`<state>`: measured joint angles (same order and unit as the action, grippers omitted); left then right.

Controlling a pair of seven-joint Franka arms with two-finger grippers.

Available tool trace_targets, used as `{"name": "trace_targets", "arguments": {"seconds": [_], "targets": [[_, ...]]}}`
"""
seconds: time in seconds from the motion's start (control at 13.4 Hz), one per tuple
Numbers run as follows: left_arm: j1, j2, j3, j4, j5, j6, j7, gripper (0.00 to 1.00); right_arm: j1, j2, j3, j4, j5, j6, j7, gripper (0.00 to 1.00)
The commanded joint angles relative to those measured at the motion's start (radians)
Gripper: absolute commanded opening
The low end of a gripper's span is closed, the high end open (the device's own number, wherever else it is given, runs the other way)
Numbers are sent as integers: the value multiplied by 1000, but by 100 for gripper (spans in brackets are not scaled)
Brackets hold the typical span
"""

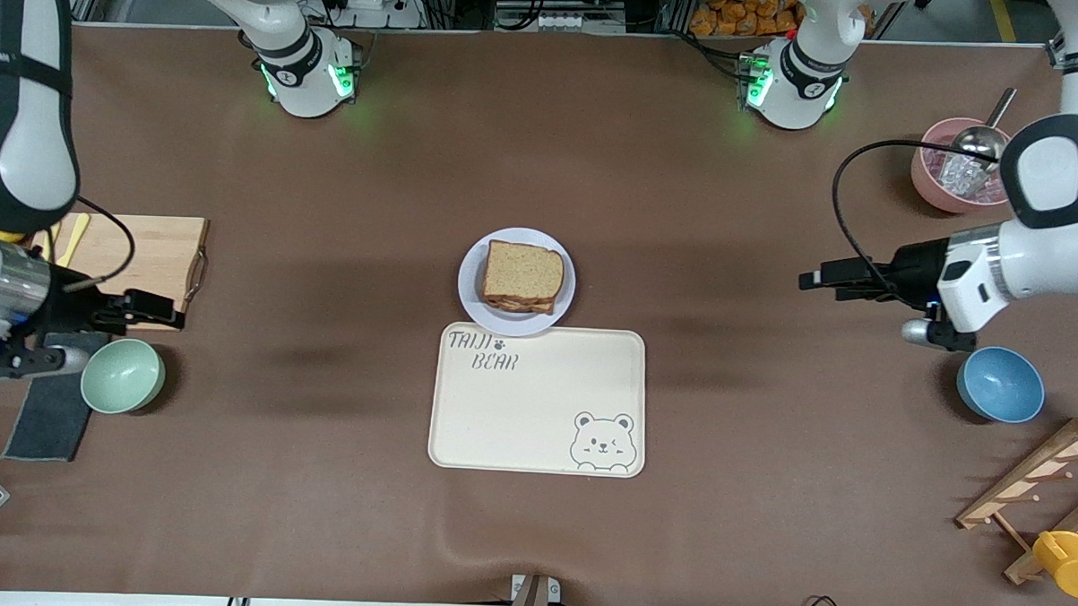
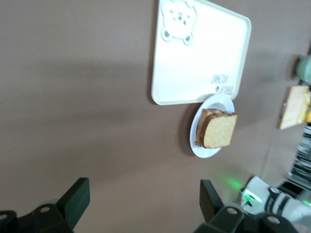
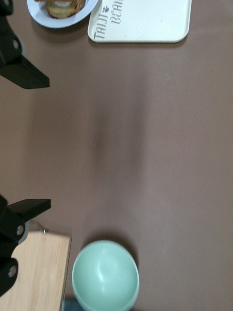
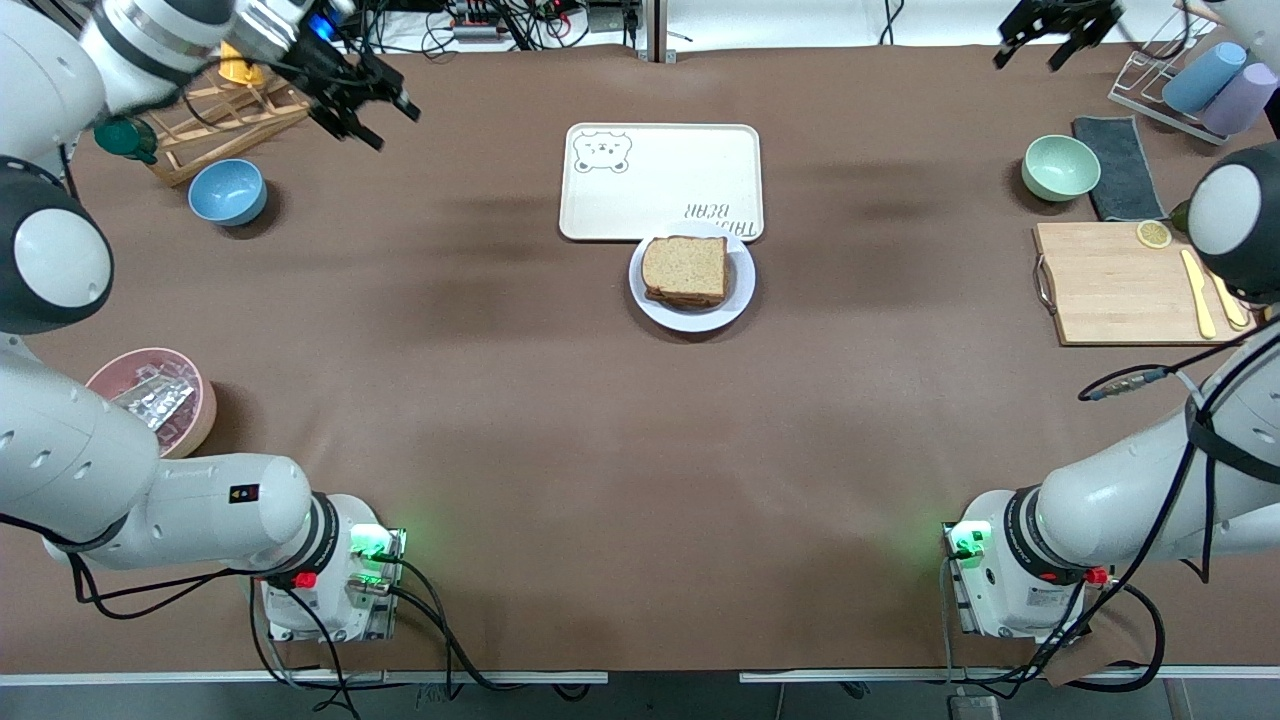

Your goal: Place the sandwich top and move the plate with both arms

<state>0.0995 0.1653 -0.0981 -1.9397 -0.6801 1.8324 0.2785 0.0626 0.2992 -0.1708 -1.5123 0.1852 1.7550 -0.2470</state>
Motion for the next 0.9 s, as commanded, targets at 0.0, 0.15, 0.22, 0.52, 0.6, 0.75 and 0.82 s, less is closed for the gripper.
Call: {"name": "trace_targets", "arguments": {"seconds": [0.0,0.15,0.22,0.52,0.6,0.75,0.82], "targets": [[2,67,-3,-57,-87,31,167,100,-58,-81,50,4,-87,-20,5,100],[-18,126,-3,-57,-139,42,278,100,-89,-127,89,15,-145,-49,5,100],[-53,137,-3,-61,-153,83,280,100,-110,-150,131,33,-164,-75,8,100],[-200,200,-3,-108,-361,269,286,100,-119,-219,169,98,-178,-173,12,100],[-246,203,-3,-132,-439,338,291,100,-125,-238,171,98,-173,-192,6,100],[-323,215,-3,-165,-634,396,320,100,-127,-264,172,98,-173,-239,8,100],[-349,232,-3,-179,-730,404,361,100,-126,-287,172,89,-173,-242,14,100]]}}
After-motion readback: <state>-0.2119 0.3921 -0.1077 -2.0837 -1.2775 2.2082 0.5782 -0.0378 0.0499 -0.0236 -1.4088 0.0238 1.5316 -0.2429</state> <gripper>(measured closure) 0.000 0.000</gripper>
